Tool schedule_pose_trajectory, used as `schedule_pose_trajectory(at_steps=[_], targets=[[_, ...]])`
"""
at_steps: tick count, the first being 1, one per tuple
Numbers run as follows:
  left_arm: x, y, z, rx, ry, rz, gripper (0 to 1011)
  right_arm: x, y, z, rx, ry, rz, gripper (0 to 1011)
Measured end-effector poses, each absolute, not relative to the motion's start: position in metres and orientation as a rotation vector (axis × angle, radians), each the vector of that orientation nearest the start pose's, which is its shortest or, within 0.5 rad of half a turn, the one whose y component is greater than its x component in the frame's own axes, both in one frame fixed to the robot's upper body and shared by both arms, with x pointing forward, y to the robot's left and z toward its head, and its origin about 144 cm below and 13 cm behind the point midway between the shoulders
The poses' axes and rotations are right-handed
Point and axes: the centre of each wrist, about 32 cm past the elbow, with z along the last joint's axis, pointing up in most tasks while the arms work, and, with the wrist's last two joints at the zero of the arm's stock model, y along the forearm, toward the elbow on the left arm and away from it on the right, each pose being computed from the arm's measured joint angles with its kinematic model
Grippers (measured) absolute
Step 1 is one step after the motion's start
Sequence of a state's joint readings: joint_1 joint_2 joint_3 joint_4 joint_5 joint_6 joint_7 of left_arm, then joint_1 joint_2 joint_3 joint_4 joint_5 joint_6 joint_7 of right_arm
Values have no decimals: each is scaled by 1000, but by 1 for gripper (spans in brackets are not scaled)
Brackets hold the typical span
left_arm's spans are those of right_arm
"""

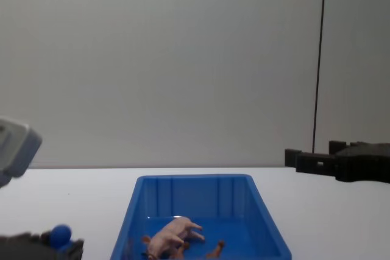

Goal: Pick up the two dolls from the table and place them into the box.

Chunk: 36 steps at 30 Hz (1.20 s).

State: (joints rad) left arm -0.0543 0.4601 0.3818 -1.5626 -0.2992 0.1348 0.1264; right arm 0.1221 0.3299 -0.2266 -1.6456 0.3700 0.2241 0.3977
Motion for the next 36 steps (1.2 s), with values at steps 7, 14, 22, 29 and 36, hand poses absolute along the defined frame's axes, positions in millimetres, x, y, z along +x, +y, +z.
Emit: schedule_pose_trajectory(at_steps=[7, 14, 22, 29, 36], targets=[[465, 242, 1150, 269, -67, 1305, 381, 483, -247, 1196, -57, 98, -929, 1001], [479, 223, 1166, 209, -134, 1232, 339, 483, -247, 1196, -57, 98, -929, 1001], [493, 201, 1179, 163, -178, 1146, 578, 483, -247, 1196, -57, 98, -929, 1001], [502, 186, 1186, 123, -200, 1063, 803, 483, -247, 1196, -57, 98, -929, 1001], [504, 180, 1189, 82, -219, 1014, 996, 483, -247, 1196, -57, 98, -929, 1001]])
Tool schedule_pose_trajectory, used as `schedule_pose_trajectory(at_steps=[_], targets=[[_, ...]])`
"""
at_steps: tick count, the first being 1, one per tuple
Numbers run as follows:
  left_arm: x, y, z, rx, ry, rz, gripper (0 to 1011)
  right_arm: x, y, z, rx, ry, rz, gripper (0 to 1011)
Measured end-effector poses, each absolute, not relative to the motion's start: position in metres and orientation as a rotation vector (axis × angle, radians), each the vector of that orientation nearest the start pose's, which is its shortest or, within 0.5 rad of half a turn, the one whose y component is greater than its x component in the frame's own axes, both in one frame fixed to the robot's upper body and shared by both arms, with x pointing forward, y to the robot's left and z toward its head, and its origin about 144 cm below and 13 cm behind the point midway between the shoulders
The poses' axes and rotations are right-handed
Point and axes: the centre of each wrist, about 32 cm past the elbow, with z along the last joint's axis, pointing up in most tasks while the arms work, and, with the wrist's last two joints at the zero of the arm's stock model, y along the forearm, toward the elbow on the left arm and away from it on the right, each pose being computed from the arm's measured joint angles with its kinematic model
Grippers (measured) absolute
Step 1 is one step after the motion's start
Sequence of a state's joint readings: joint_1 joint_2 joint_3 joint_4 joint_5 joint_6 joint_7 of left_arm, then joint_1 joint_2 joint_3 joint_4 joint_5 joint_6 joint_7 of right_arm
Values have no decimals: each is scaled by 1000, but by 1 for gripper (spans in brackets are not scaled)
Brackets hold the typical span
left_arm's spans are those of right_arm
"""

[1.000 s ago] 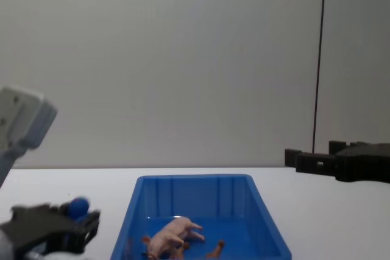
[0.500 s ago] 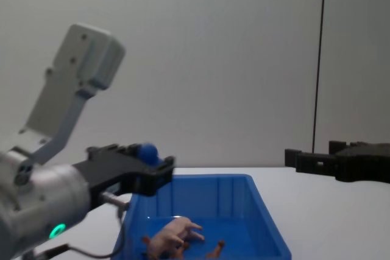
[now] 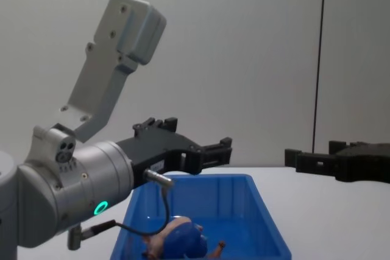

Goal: Pick up the two dolls from the table and place them into the box.

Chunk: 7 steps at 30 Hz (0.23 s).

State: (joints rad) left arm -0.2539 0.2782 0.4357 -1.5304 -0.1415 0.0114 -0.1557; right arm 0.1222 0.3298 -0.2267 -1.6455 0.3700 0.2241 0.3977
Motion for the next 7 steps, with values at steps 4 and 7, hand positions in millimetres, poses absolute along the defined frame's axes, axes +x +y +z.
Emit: schedule_pose_trajectory(at_steps=[4, 7], targets=[[503, 179, 1191, 60, -229, 996, 1001, 483, -246, 1196, -57, 98, -929, 1001], [502, 178, 1192, 47, -234, 986, 1001, 483, -247, 1196, -57, 98, -929, 1001]])
